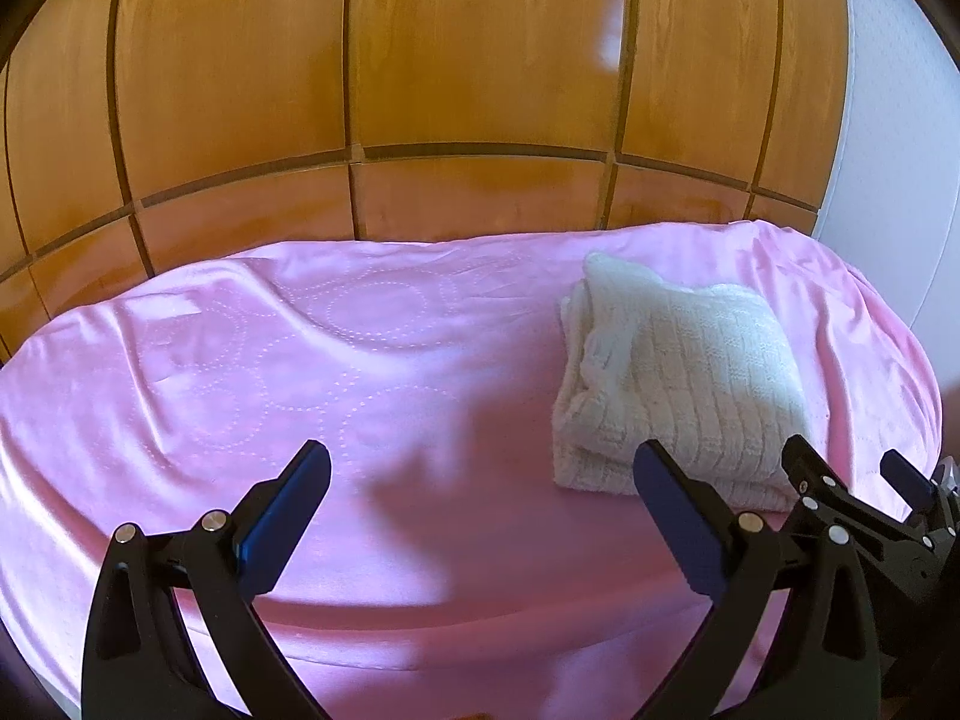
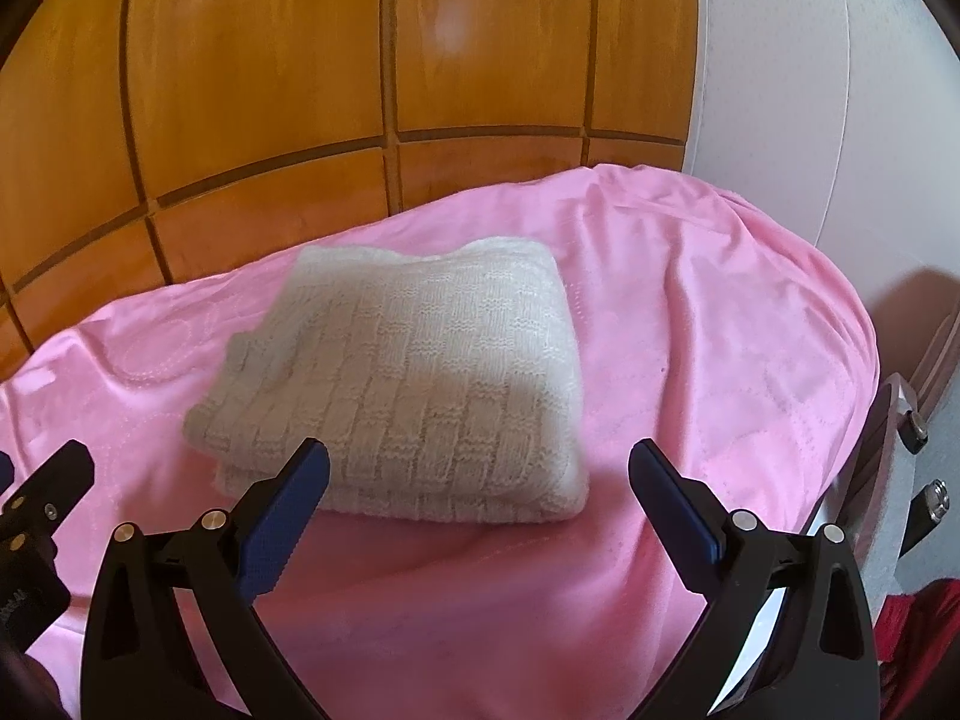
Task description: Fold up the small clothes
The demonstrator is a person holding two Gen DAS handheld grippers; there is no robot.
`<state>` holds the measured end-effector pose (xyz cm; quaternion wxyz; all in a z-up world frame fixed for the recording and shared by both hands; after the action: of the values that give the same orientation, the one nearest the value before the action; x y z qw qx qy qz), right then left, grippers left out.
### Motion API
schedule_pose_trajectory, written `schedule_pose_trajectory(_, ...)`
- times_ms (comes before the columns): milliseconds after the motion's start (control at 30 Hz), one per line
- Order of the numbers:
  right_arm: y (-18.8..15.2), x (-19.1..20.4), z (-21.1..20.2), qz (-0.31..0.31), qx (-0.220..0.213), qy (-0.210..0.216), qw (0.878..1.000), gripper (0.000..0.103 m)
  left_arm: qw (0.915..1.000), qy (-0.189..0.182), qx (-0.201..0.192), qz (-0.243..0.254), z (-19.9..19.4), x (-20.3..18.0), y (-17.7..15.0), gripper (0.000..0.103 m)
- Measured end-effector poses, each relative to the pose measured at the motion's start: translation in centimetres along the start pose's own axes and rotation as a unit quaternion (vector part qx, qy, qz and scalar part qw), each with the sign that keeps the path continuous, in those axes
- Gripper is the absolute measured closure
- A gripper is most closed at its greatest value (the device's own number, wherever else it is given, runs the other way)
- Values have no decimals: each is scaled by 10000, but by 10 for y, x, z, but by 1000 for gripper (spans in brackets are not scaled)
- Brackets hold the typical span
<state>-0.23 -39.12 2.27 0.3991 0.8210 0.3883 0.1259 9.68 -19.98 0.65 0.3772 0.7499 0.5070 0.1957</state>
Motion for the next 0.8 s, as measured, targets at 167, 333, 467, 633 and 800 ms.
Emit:
schedule_pose_trajectory(167,-2,1,2,4,19,9,10000,4,10000,-30,-7,27,-1,-3,-1,2)
schedule_pose_trajectory(333,-4,0,2,31,39,20,10000,4,10000,-32,19,20,-1,-4,0,2)
schedule_pose_trajectory(467,-4,-1,3,59,40,18,10000,4,10000,-47,34,36,-2,-3,0,2)
schedule_pose_trajectory(633,-6,-2,6,75,80,30,9999,4,9999,-51,-67,144,-3,-7,1,3)
schedule_pose_trajectory(800,-10,-3,9,122,178,45,9998,4,9999,-28,2,98,0,-6,1,2)
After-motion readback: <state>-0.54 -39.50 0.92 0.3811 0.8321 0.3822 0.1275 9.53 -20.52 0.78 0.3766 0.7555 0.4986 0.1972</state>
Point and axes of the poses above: each gripper's, at about its wrist camera, not at the fingertips, and z roughly the way its jaws point, x to its left, y to its top, the point moved 1 cm from there along z, roughly the way its jaws point, and after that the axes turned 3 degrees about -y, right-handed, at the moved point
